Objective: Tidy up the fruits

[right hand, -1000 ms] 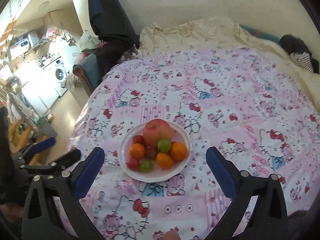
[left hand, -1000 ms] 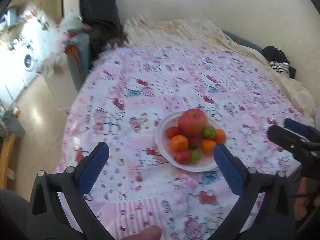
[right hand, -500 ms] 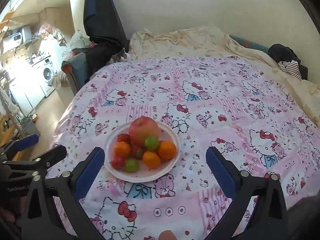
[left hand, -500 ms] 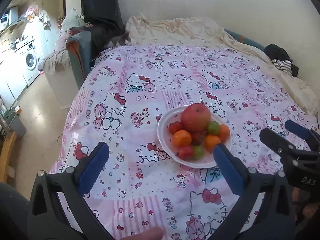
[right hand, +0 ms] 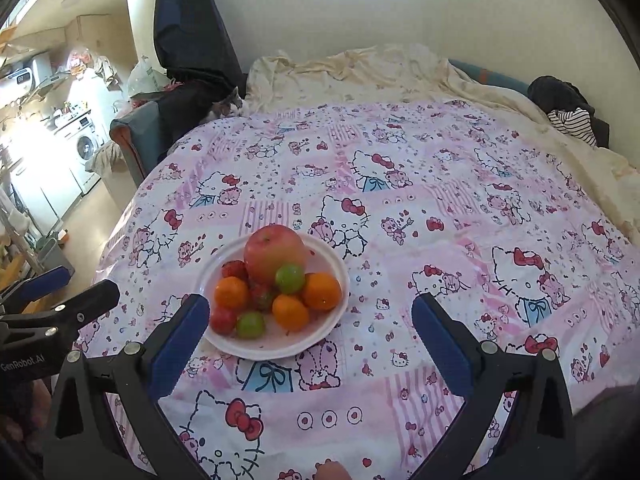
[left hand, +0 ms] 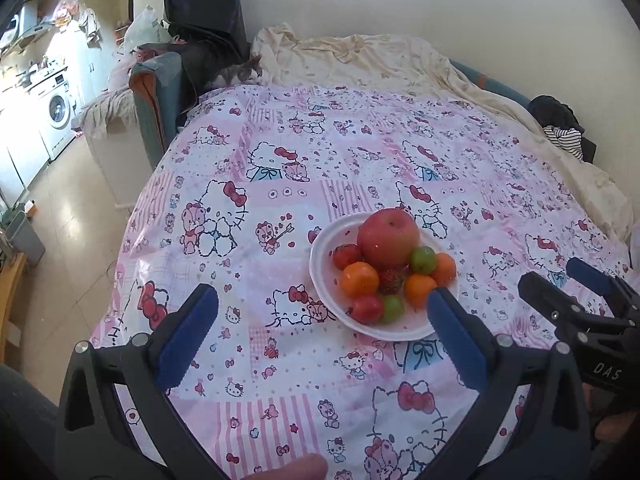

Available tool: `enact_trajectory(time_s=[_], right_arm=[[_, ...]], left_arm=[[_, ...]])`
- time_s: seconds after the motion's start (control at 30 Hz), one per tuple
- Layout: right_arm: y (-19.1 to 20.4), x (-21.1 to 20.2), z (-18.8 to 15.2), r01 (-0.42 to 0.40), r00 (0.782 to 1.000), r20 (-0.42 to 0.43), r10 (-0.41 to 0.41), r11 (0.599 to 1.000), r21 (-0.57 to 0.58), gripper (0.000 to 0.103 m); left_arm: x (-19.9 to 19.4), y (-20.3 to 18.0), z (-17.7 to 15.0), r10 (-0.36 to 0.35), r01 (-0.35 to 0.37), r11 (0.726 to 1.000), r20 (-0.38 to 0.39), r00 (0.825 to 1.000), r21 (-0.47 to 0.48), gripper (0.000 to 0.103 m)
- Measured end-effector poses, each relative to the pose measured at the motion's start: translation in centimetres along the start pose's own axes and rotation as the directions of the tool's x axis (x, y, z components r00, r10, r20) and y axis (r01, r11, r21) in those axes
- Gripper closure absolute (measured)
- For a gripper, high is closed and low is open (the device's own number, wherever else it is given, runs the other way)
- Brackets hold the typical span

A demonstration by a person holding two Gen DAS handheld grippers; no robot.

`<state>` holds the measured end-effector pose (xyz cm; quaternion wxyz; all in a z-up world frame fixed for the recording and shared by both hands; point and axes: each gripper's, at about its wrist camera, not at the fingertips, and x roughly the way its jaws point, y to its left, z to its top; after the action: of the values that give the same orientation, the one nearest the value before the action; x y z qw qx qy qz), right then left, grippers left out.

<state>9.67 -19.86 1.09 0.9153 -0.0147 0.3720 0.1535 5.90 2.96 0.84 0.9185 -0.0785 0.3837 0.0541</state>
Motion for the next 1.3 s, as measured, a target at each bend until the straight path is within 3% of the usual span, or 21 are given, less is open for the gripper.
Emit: enact_trajectory(time_s=[1.3], right_arm=[[-0.08, -0.34, 0.13, 0.013, 1.000, 0.005, -0.013, 1.000, 0.002, 0.000]], left_arm=[[-0.06, -0.09, 0.04, 0.006, -0.006, 1.000, 0.000, 1.000, 0.005, 0.000]])
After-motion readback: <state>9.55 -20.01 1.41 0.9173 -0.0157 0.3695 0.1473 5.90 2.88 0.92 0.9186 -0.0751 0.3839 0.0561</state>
